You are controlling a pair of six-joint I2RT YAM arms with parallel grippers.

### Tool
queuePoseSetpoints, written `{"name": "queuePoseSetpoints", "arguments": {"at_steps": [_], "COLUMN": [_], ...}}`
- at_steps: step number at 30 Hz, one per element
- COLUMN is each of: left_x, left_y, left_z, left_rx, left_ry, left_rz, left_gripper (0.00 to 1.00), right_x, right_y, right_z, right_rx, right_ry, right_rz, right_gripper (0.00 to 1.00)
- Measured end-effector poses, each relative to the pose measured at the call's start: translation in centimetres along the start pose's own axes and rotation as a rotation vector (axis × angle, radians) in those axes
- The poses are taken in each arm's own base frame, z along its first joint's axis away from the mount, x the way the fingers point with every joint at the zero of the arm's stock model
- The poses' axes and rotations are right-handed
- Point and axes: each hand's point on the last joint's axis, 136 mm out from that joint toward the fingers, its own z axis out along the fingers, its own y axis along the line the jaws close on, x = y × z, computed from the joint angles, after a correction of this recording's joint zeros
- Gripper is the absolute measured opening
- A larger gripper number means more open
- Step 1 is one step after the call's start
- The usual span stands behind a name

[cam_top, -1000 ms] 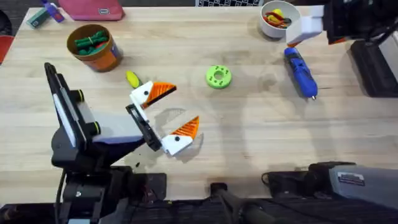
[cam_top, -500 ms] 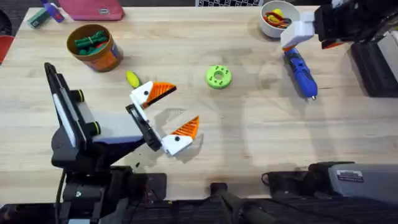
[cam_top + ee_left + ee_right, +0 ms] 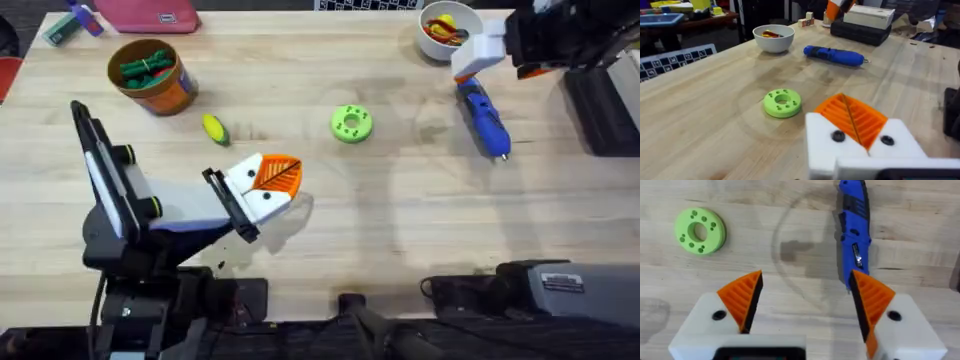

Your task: Pick up the gripper from the table and insert it into the empty holder that is missing its gripper. Then pick up a screw, insert it into the mounting hole, and use the screwdriver to tighten it. Finally, clean up the table by picking up the vegetable and placing it into the bucket.

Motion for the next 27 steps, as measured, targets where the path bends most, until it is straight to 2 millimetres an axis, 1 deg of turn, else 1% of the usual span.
{"name": "queuePoseSetpoints", "arguments": {"at_steps": [1, 2, 5, 8, 12, 15, 17, 19, 27], "left_x": [0.0, 0.0, 0.0, 0.0, 0.0, 0.0, 0.0, 0.0, 0.0], "left_y": [0.0, 0.0, 0.0, 0.0, 0.0, 0.0, 0.0, 0.0, 0.0], "left_z": [0.0, 0.0, 0.0, 0.0, 0.0, 0.0, 0.0, 0.0, 0.0], "left_rx": [0.0, 0.0, 0.0, 0.0, 0.0, 0.0, 0.0, 0.0, 0.0], "left_ry": [0.0, 0.0, 0.0, 0.0, 0.0, 0.0, 0.0, 0.0, 0.0], "left_rz": [-0.002, -0.001, -0.002, -0.002, -0.001, -0.002, -0.002, -0.002, -0.002], "left_gripper": [0.015, 0.011, 0.012, 0.01, 0.009, 0.009, 0.009, 0.009, 0.009], "right_x": [0.1, 0.2, 0.5, 0.6, 0.1, -1.1, -1.6, -1.6, -1.0], "right_y": [0.0, 0.0, -0.1, -0.8, -2.9, -4.6, -5.4, -5.8, -6.2], "right_z": [0.0, 0.0, 0.0, 0.2, 0.4, 0.8, 1.5, 2.3, 6.3], "right_rx": [0.0, 0.0, 0.001, 0.008, 0.031, 0.053, 0.069, 0.082, 0.077], "right_ry": [0.004, 0.008, 0.021, 0.021, -0.002, -0.041, -0.045, -0.025, 0.086], "right_rz": [0.0, 0.0, 0.003, 0.023, 0.072, 0.049, 0.02, -0.007, -0.077], "right_gripper": [0.994, 0.994, 0.994, 0.993, 0.993, 0.993, 0.993, 0.993, 0.994]}}
